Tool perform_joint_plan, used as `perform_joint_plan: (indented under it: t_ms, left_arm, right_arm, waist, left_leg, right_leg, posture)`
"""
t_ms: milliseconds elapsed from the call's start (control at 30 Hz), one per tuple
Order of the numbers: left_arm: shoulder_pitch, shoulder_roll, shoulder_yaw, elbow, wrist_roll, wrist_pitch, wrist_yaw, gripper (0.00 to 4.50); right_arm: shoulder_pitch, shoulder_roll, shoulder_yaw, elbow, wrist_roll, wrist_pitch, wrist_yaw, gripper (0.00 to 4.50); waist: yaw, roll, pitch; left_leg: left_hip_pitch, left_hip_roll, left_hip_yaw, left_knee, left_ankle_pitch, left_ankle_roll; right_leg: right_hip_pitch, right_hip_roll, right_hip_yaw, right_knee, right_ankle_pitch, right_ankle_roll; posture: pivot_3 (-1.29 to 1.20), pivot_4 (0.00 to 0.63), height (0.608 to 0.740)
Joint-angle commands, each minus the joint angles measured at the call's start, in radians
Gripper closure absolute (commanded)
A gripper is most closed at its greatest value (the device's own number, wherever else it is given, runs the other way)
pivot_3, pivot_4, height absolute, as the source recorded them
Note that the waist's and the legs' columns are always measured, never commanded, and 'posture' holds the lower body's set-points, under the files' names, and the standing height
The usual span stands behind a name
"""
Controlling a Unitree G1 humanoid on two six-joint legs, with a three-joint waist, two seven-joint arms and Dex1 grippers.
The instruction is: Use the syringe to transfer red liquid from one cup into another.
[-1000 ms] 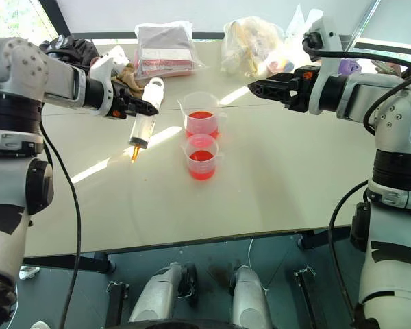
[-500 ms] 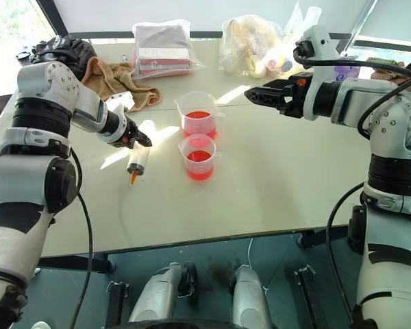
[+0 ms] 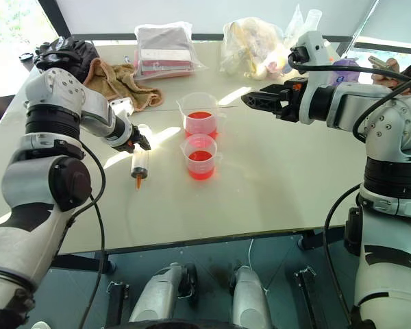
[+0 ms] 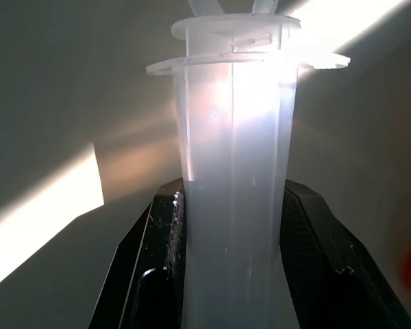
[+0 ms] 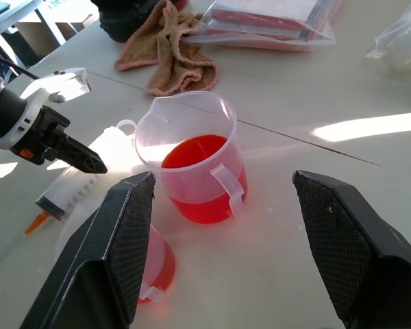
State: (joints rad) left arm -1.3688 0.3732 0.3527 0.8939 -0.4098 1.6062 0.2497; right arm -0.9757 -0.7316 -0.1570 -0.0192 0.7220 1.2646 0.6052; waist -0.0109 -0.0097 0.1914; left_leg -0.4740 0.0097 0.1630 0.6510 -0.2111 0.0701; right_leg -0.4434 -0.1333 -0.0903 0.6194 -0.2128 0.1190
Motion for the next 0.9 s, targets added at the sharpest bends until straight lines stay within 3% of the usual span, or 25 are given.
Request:
perform_joint_plan:
  t_ms: [33, 167, 333, 600, 733, 900]
  left_arm:
    - [0.044, -0.015, 0.010, -0.030, -0.028, 0.008, 0.067, 1.78]
    - [0.078, -0.008, -0.009, -0.094, -0.110, 0.008, 0.136, 0.08]
    - [0.062, 0.040, -0.035, -0.132, -0.250, 0.008, 0.233, 0.03]
    - [0.090, 0.152, -0.129, -0.301, -0.604, 0.008, 0.338, 0.03]
    - [0.142, 0.190, -0.120, -0.656, -0.596, 0.008, 0.218, 0.03]
    - [0.314, 0.280, -0.209, -0.928, -0.464, -0.329, -0.131, 0.03]
  right_arm:
    - [-0.006, -0.004, -0.037, -0.045, 0.015, 0.002, -0.005, 1.12]
    - [-0.005, 0.000, -0.040, -0.045, 0.015, 0.004, -0.007, 1.12]
    - [-0.006, 0.006, -0.028, -0.038, 0.011, -0.007, -0.001, 1.12]
    - [-0.032, 0.017, 0.009, 0.003, -0.013, -0.051, 0.026, 1.12]
    - [-0.050, 0.029, 0.038, 0.030, -0.030, -0.087, 0.050, 1.12]
    - [-0.038, 0.017, 0.138, -0.026, -0.039, -0.124, 0.158, 1.12]
  waist:
    - [-0.002, 0.000, 0.000]
    - [-0.003, 0.000, 0.000]
    - [-0.005, 0.000, 0.000]
    - [-0.001, 0.000, 0.000]
    - [-0.003, 0.000, 0.000]
    - [-0.008, 0.001, -0.001]
  left_leg:
    - [0.001, 0.000, 0.000, 0.000, 0.000, 0.000]
    - [0.001, 0.000, 0.000, 0.000, 0.000, 0.000]
    - [0.001, 0.000, 0.000, 0.000, 0.000, -0.001]
    - [0.000, 0.000, 0.000, 0.001, 0.000, -0.001]
    - [0.000, 0.000, 0.000, 0.000, 0.000, -0.001]
    - [0.002, 0.000, 0.002, -0.001, 0.000, -0.001]
  right_leg:
    - [0.001, 0.000, 0.000, 0.000, 0.000, 0.000]
    - [0.000, 0.000, 0.000, 0.001, 0.000, -0.001]
    - [-0.001, 0.000, 0.001, 0.003, 0.000, -0.001]
    - [-0.002, -0.001, 0.001, 0.004, 0.000, -0.001]
    - [-0.002, -0.001, 0.001, 0.004, 0.000, -0.001]
    - [-0.001, 0.000, 0.001, 0.004, 0.000, -0.001]
  posture:
    - [0.00, 0.150, 0.740]
    - [0.00, 0.150, 0.740]
    - [0.00, 0.150, 0.740]
    - [0.00, 0.150, 0.740]
    - [0.00, 0.150, 0.740]
    - [0.00, 0.150, 0.740]
